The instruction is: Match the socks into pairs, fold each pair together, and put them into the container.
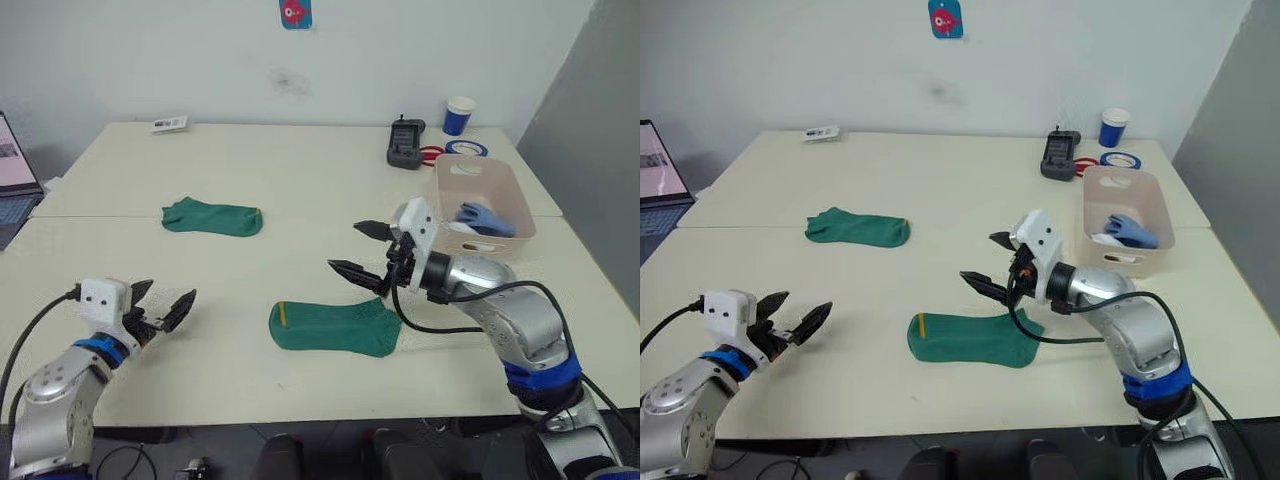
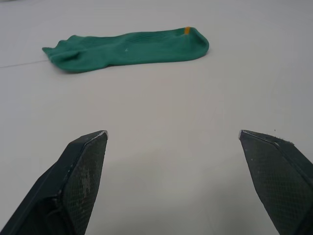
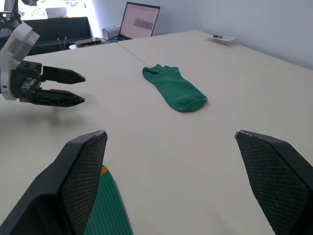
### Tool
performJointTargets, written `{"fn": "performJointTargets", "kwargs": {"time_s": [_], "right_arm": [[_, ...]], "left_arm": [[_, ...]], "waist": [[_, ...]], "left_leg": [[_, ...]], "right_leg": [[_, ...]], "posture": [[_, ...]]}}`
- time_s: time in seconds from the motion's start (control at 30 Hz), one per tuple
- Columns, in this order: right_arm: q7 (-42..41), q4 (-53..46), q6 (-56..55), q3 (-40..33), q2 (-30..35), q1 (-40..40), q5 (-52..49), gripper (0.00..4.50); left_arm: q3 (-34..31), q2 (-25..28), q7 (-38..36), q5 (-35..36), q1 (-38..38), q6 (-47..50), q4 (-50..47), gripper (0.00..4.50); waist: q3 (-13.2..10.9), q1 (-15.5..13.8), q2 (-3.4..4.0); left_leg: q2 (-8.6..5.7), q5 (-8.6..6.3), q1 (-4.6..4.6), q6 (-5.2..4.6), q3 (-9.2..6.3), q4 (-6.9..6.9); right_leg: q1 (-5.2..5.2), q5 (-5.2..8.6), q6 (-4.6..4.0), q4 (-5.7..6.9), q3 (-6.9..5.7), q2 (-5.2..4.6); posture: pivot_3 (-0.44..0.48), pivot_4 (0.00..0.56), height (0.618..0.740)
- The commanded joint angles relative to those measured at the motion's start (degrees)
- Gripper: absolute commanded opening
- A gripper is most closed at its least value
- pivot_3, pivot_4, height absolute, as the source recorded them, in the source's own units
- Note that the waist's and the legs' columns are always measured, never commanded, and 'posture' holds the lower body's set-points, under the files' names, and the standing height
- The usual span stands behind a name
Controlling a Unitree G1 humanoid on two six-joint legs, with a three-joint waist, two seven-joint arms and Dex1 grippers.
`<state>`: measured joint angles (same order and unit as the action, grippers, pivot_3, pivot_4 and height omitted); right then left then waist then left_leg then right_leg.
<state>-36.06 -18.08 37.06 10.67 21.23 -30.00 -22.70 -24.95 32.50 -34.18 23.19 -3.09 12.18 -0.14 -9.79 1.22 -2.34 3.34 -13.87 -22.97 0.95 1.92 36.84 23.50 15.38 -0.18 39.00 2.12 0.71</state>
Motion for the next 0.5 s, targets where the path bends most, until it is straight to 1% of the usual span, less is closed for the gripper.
{"fn": "performJointTargets", "kwargs": {"time_s": [0.03, 0.13, 0.27, 0.4, 0.5], "right_arm": [[0.5, -0.5, -1.7, -0.5, -0.3, -0.3, 1.0, 4.5], [0.8, -0.3, -1.8, -0.8, -0.4, -0.1, 1.8, 4.5], [2.0, -0.2, -2.0, -1.3, -0.5, 0.2, 2.7, 4.5], [3.2, -1.0, -1.6, -1.9, -0.6, 1.0, 3.4, 4.5], [4.2, -2.1, -1.0, -2.3, -0.5, 1.8, 3.6, 4.5]], "left_arm": [[3.0, -0.2, 3.8, -2.8, 5.1, 0.8, -1.7, 4.48], [9.2, -0.4, 4.2, -6.3, 13.3, 2.2, 2.4, 4.48], [16.8, -2.6, 4.5, -11.7, 26.4, 1.2, 13.3, 4.48], [21.4, -4.9, 7.0, -17.3, 37.2, -1.5, 27.5, 4.48], [22.7, -6.4, 8.1, -19.2, 43.9, -2.1, 37.7, 4.48]], "waist": [[0.0, -0.2, -0.01], [0.0, -0.3, 0.0], [0.0, -0.2, -0.01], [0.0, 0.4, -0.01], [0.0, 0.6, -0.01]], "left_leg": [[-0.01, 0.0, 0.01, 0.0, -0.01, 0.0], [0.0, 0.0, 0.01, 0.0, -0.04, 0.0], [-0.01, 0.0, 0.0, 0.0, -0.04, 0.02], [-0.04, 0.0, -0.01, 0.0, -0.03, 0.03], [-0.05, 0.0, 0.0, 0.0, -0.03, 0.02]], "right_leg": [[-0.01, 0.02, 0.03, 0.0, -0.01, 0.01], [-0.01, 0.03, 0.05, 0.02, -0.07, 0.09], [-0.04, 0.0, 0.03, 0.01, -0.04, 0.19], [-0.02, -0.02, 0.03, 0.02, -0.01, 0.23], [-0.01, -0.01, 0.03, 0.03, -0.06, 0.27]], "posture": [[0.0, 0.15, 0.74], [0.0, 0.15, 0.74], [0.0, 0.15, 0.74], [0.0, 0.15, 0.74], [0.0, 0.15, 0.74]]}}
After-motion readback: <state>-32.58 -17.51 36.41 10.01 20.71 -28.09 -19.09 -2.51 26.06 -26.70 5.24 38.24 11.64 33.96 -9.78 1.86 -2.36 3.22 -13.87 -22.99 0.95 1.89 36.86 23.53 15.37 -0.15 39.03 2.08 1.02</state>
